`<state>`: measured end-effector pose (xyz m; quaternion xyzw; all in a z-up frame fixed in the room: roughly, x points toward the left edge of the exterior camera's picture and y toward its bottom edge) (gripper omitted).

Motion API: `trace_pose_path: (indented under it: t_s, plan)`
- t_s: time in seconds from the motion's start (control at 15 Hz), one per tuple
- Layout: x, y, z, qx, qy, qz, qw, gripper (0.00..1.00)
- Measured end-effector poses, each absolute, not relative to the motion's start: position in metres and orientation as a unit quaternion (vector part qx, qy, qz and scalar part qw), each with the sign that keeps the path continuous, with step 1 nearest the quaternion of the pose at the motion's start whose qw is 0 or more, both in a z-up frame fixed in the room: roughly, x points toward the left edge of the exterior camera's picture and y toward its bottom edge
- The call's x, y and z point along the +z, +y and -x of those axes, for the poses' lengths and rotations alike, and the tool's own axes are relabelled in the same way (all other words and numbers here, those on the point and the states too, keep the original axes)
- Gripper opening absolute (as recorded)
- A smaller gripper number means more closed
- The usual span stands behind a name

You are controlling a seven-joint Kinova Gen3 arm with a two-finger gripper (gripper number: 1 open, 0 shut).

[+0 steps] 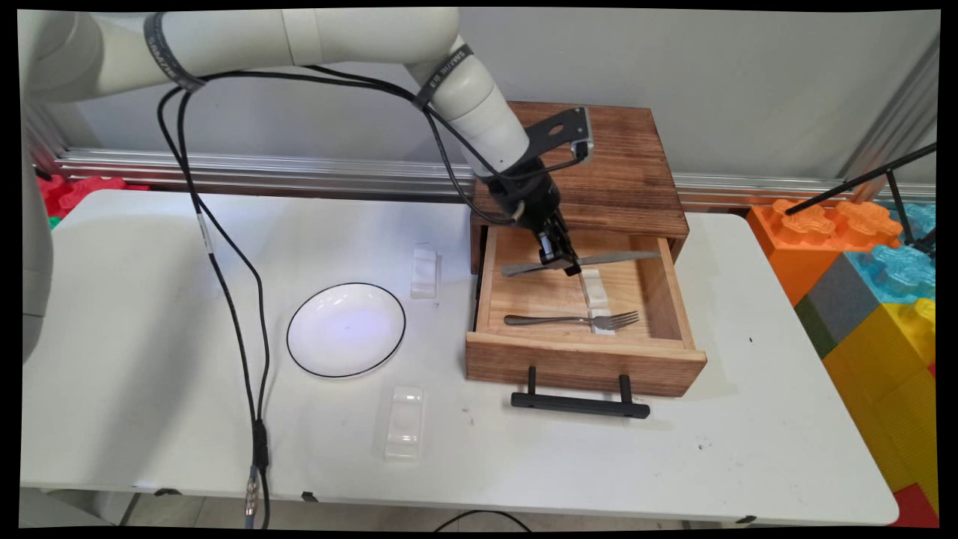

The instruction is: Place the picked object into the drawer

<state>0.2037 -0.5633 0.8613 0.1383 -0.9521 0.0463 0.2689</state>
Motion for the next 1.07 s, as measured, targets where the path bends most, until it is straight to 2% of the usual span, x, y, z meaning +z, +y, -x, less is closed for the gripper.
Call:
trace_pose_path:
  t_s: [1.07]
  plan:
    - [0.816,-0.581,-0.214,0.050,-0.955,-0.136,0.261,0.00]
